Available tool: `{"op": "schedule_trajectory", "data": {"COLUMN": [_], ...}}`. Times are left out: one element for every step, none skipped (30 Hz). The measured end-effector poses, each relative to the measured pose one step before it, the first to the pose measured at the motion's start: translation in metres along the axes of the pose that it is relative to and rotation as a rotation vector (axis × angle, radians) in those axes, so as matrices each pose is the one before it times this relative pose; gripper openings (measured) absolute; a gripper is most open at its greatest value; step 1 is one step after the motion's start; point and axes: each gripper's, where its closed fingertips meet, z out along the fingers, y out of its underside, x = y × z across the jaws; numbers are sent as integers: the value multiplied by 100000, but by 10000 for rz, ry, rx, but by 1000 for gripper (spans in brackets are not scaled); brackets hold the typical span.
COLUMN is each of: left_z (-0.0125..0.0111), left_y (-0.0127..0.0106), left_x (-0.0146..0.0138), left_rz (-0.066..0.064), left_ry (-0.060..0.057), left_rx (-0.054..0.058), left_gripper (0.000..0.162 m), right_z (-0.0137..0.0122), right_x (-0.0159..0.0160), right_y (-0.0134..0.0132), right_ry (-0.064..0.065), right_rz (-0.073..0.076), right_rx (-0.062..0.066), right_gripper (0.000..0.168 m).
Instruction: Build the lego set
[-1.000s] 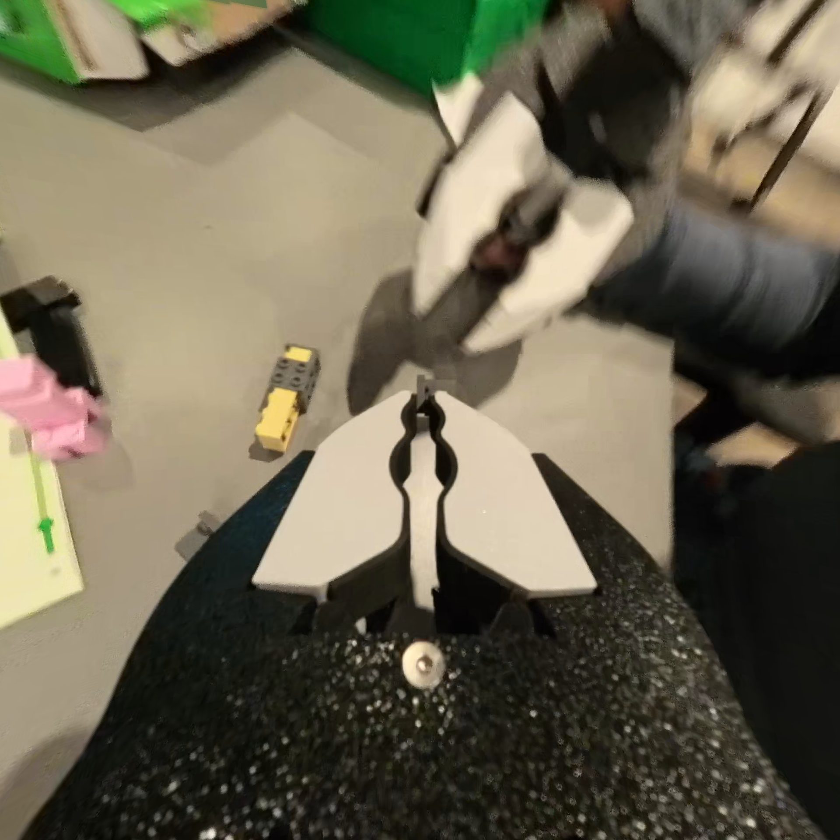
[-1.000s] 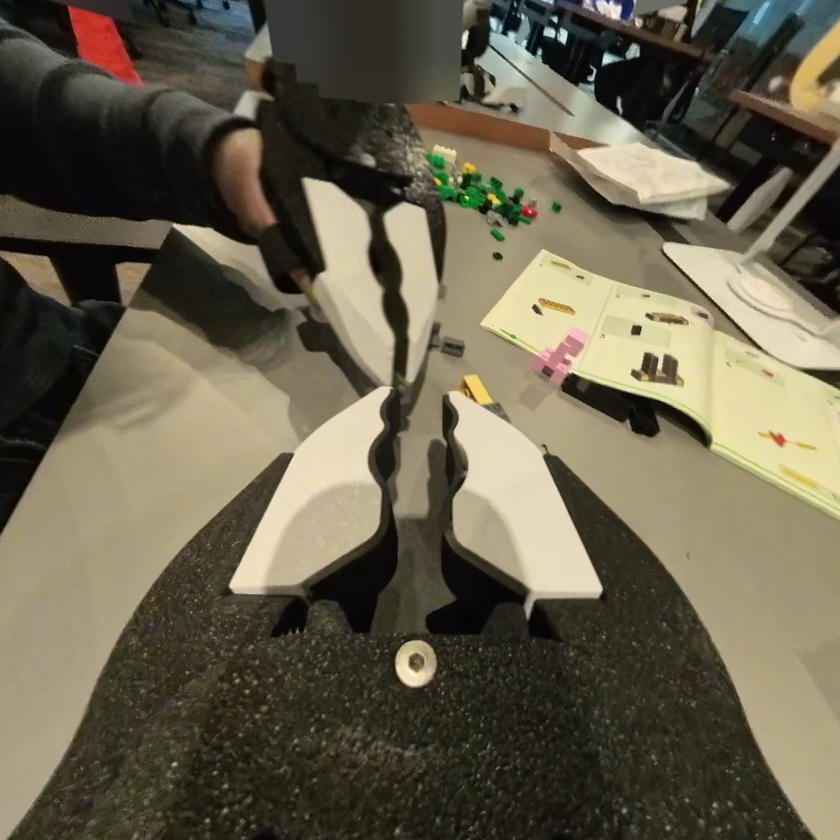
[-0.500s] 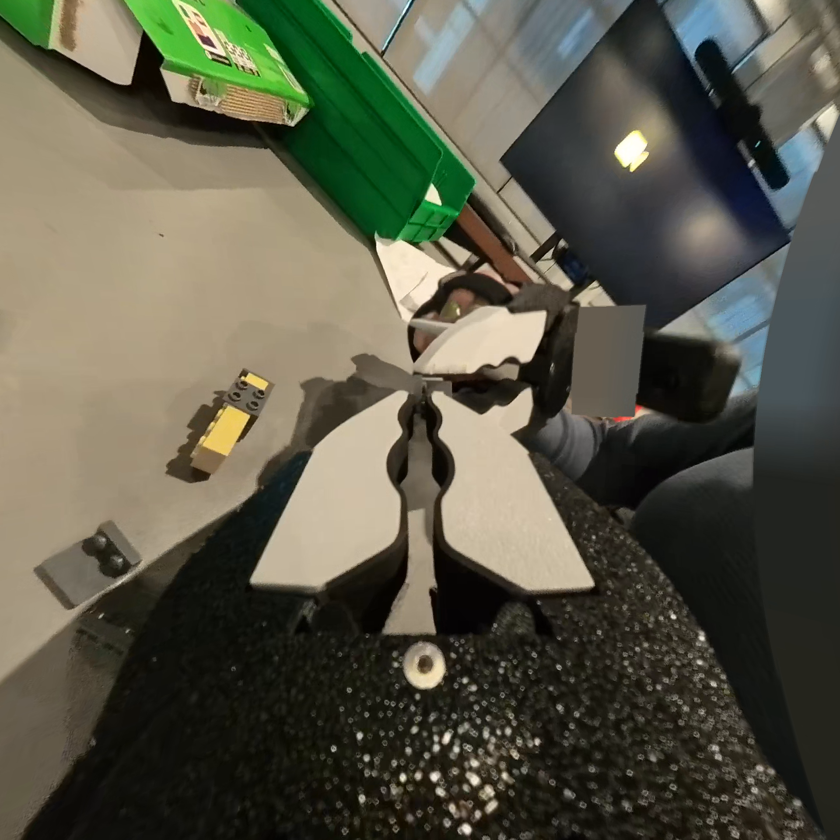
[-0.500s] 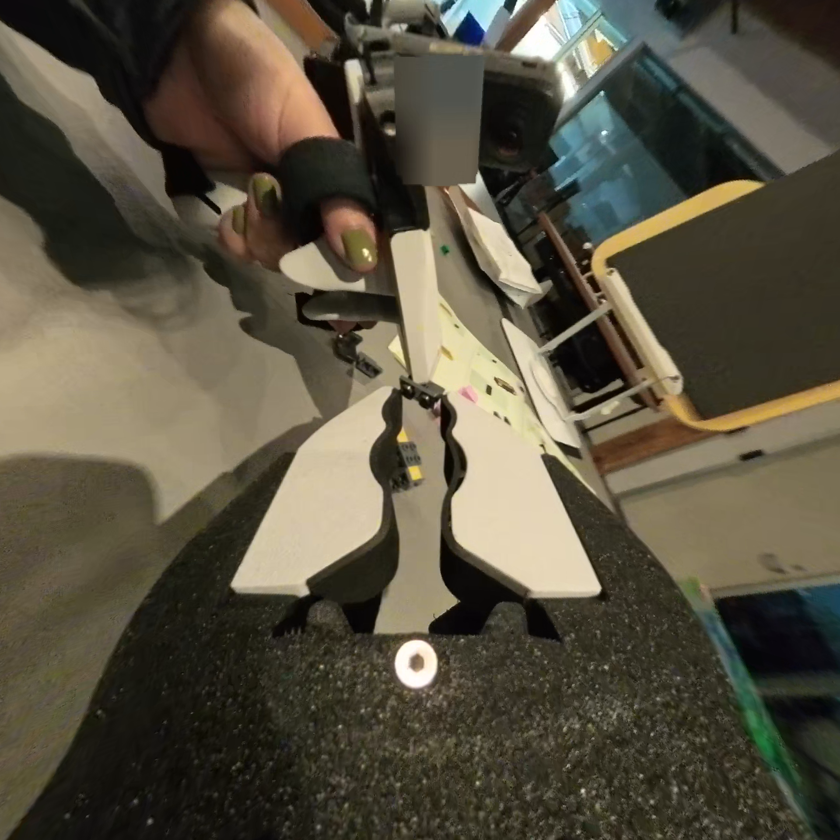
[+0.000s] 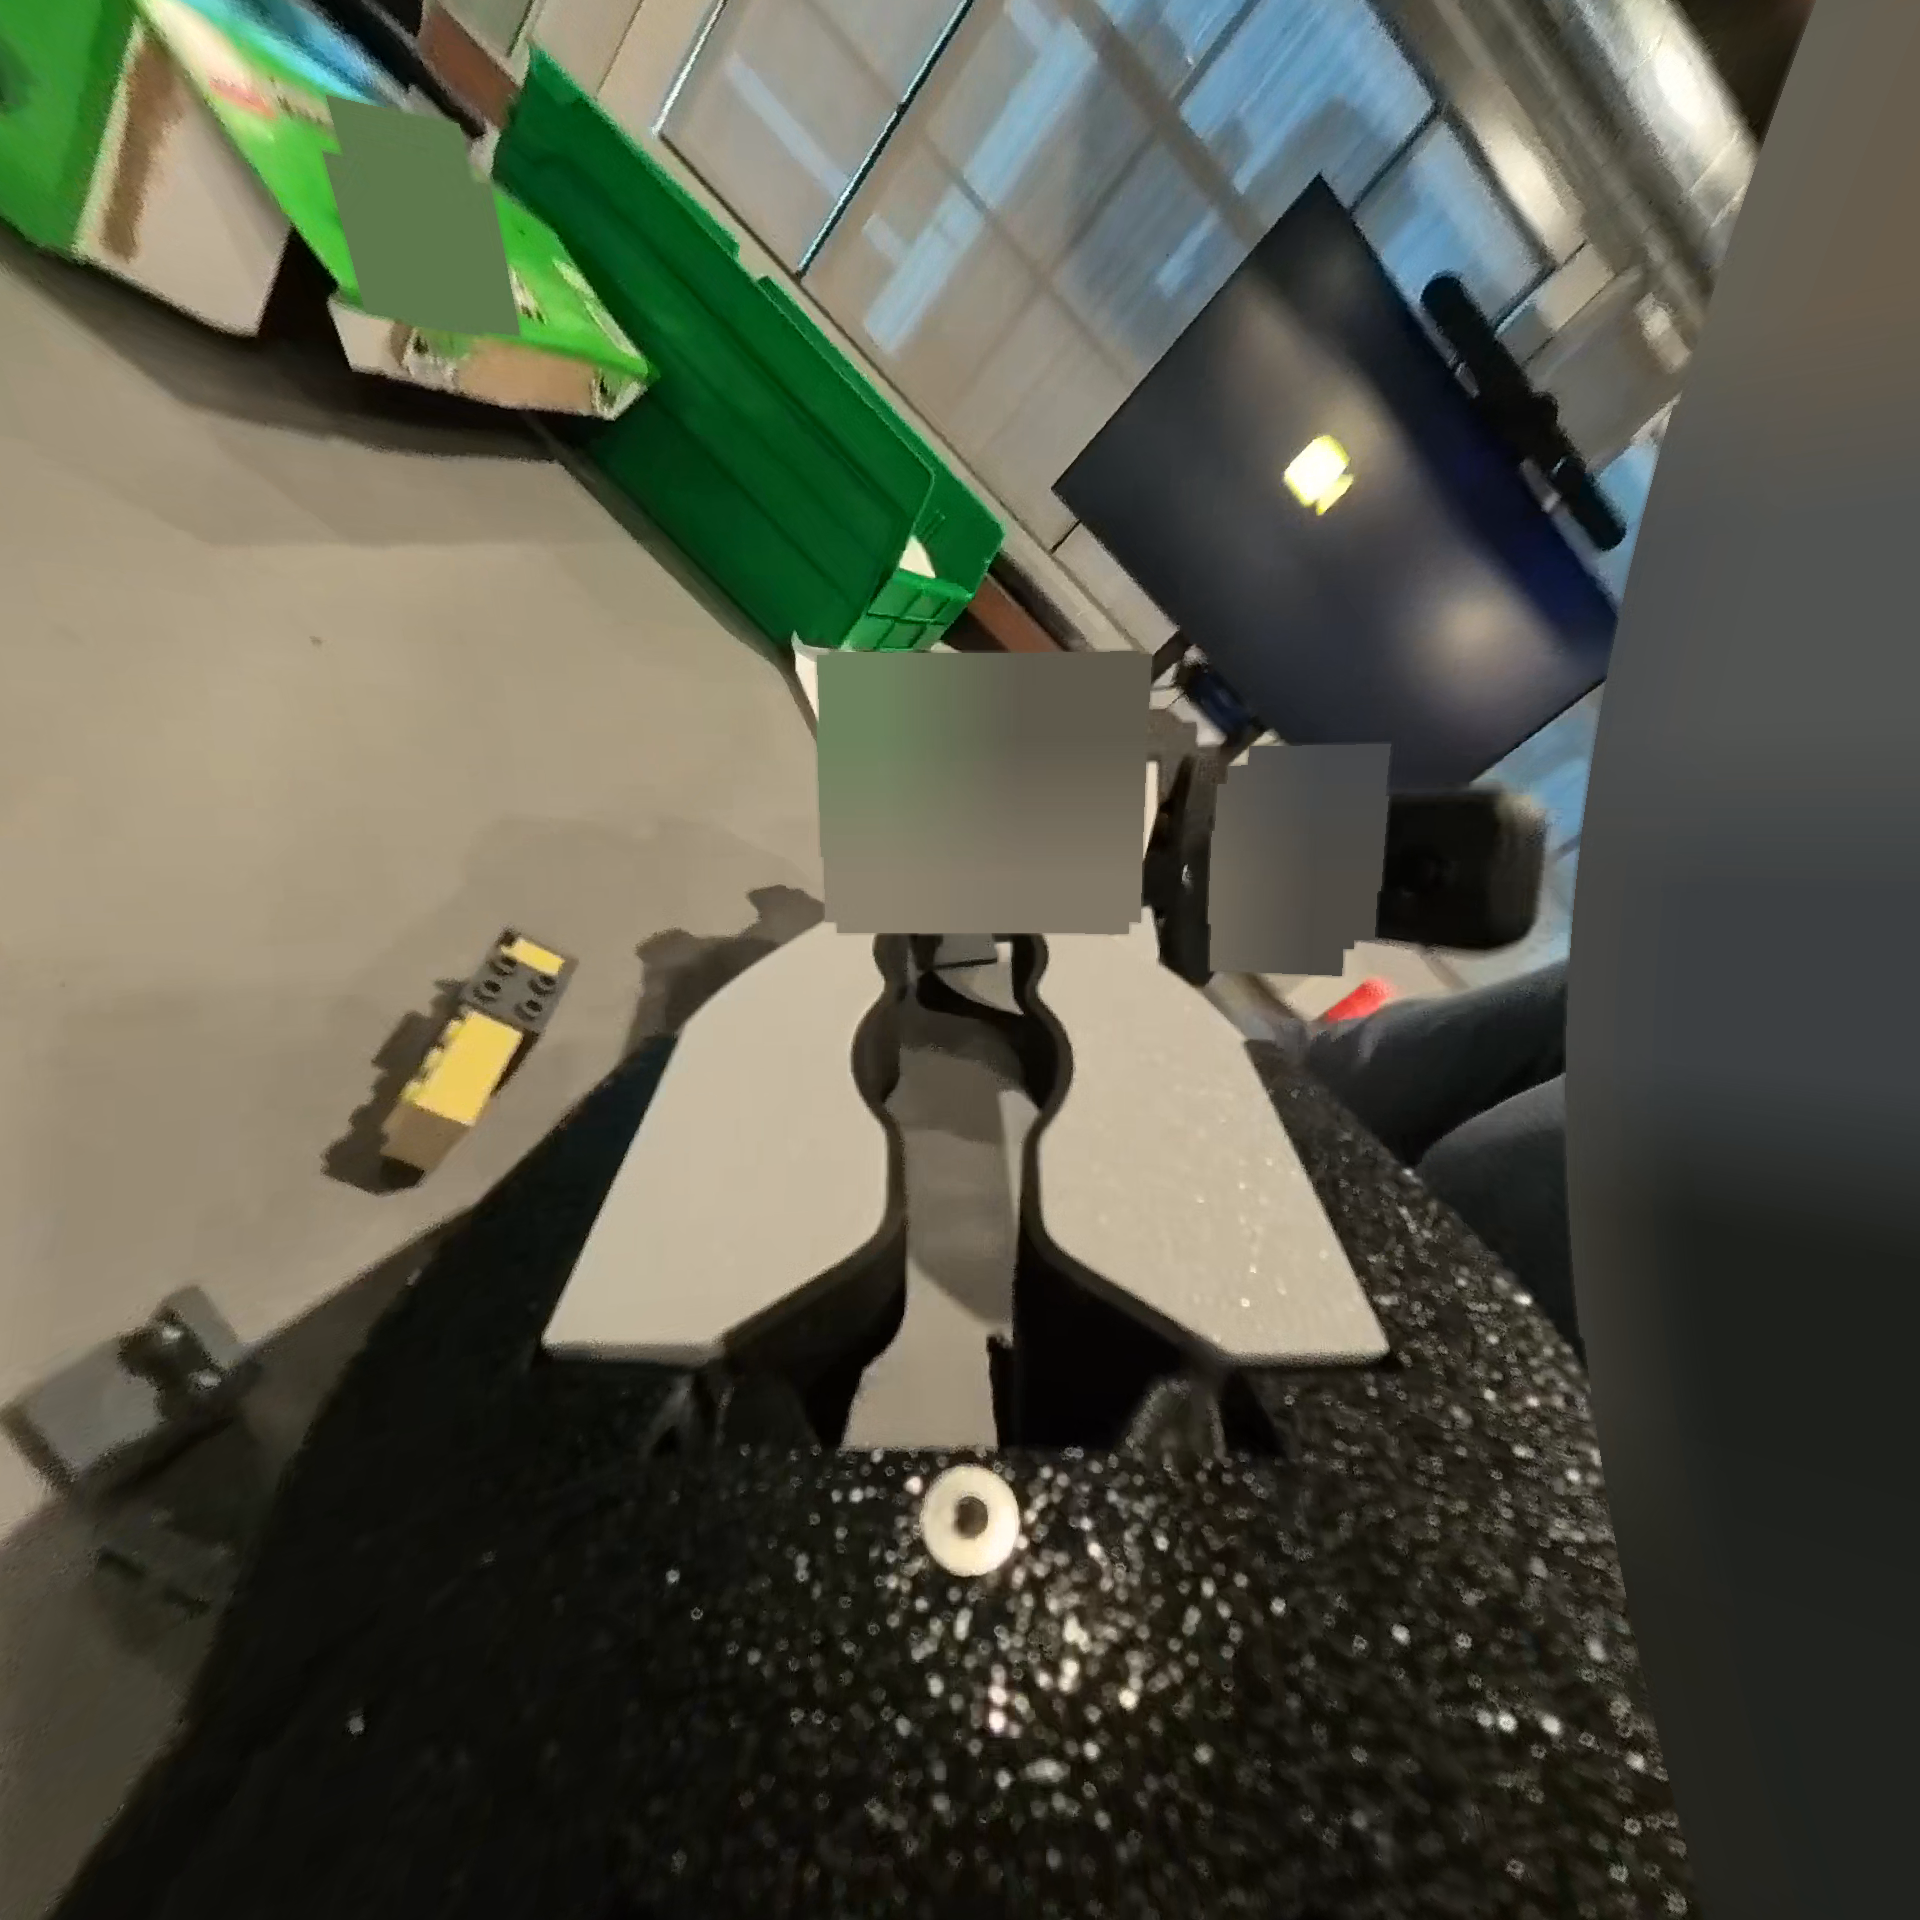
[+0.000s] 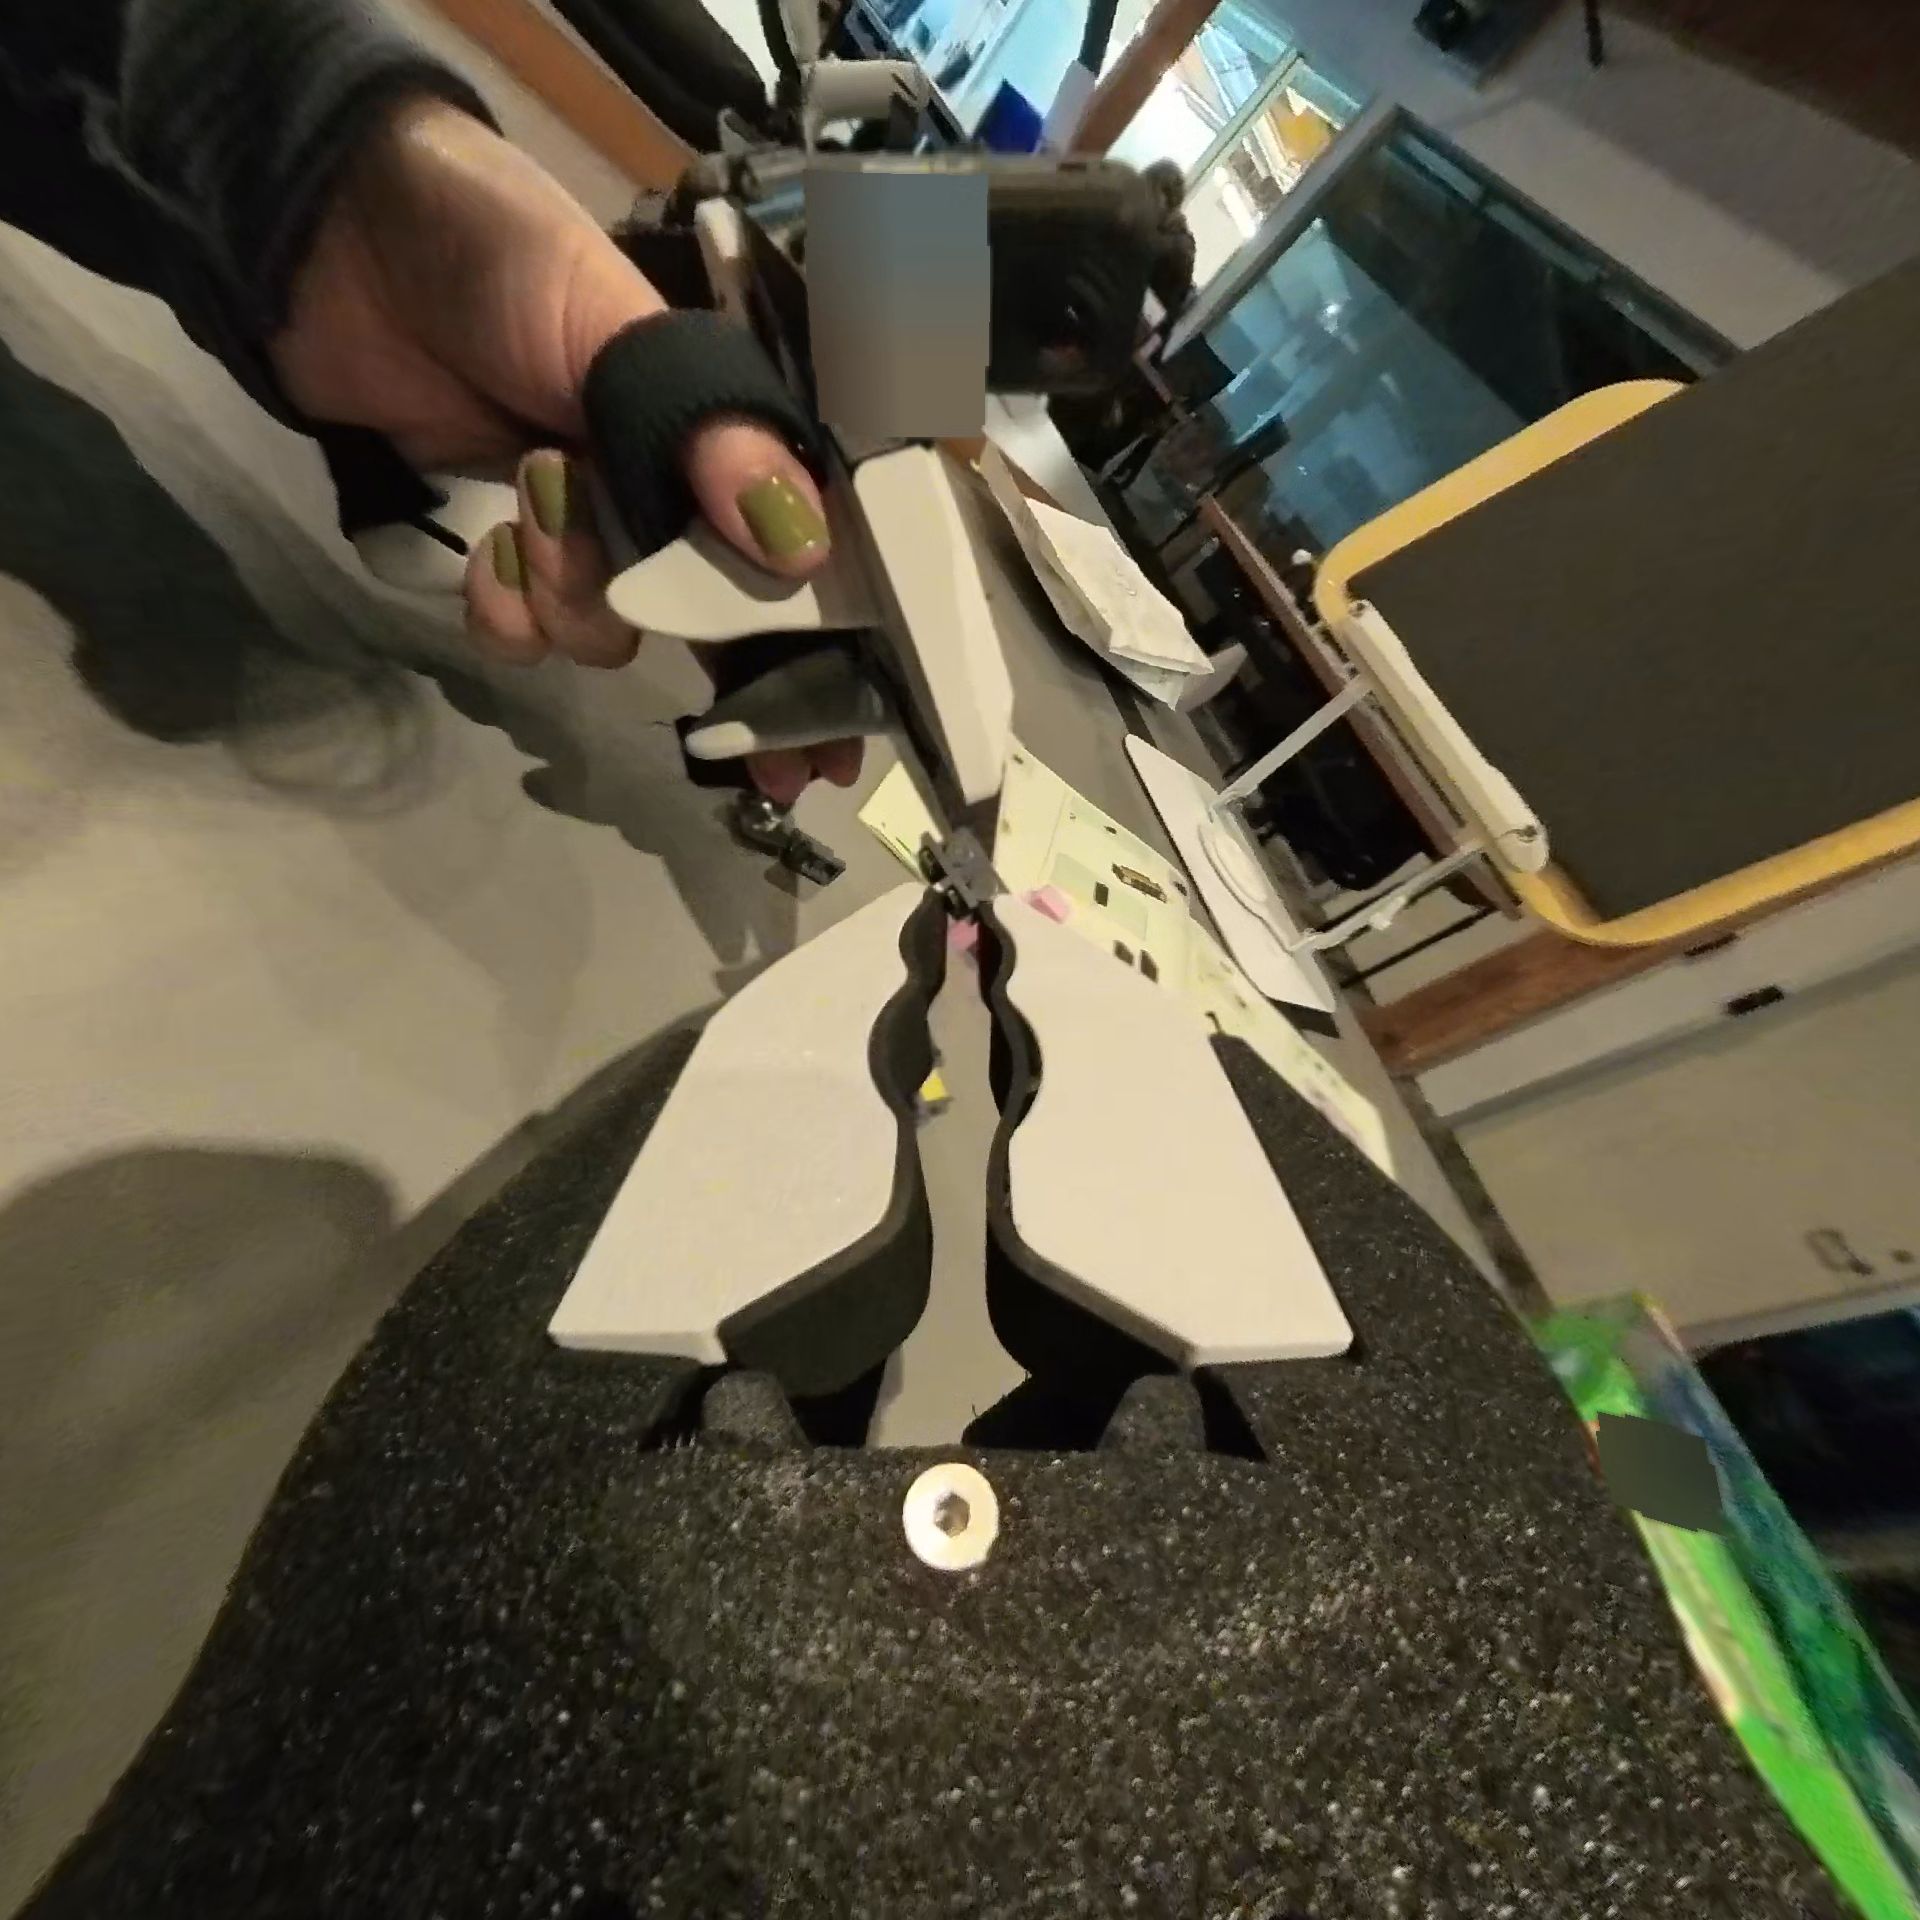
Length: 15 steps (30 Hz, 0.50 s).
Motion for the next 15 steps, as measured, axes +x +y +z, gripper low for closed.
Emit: {"op": "schedule_trajectory", "data": {"left_z": [-29, -31, -21, -38, -22, -4, -2, 33, 69, 130, 162, 178, 174, 130, 111], "left_y": [-6, 68, 119, 137, 160, 193, 251, 268, 218, 170, 71, -41, -107, -163, -186], "left_x": [-69, -125, -108, -77, 53, 61, 30, 168, 141, 156, 228, 280, 235, 209, 261], "left_rz": [319, 424, 580, 686, 794, 875, 919, 948, 840, 692, 549, 433, 376, 351, 327], "left_ry": [-121, -188, -195, -215, -148, -170, -201, -97, -108, -69, 5, 59, 43, 33, 75], "left_rx": [-58, -126, -189, -217, -248, -307, -355, -358, -320, -268, -188, -98, -23, 30, 58], "left_gripper": [20, 23, 24, 24, 25, 25, 25, 24, 24, 23, 23, 23, 23, 21, 17], "right_z": [46, 58, 50, 14, -38, -87, -167, -219, -216, -166, -122, -100, -61, 9, 31], "right_x": [-141, -150, -179, -191, -103, -54, 0, -73, -92, -304, -401, -356, -484, -345, -254], "right_y": [113, 124, 139, 173, 167, 63, -102, -284, -259, -191, -147, -96, -46, -11, 2], "right_ry": [-194, -217, -299, -390, -387, -447, -449, -492, -430, -565, -572, -457, -469, -316, -214], "right_rz": [231, 282, 365, 446, 502, 539, 590, 536, 517, 468, 452, 428, 346, 250, 152], "right_rx": [4, 2, 13, 5, 38, 102, 212, 319, 278, 237, 227, 193, 130, 91, 46], "right_gripper": [5, 5, 4, 3, 3, 3, 3, 3, 3, 3, 3, 3, 3, 2, 2]}}
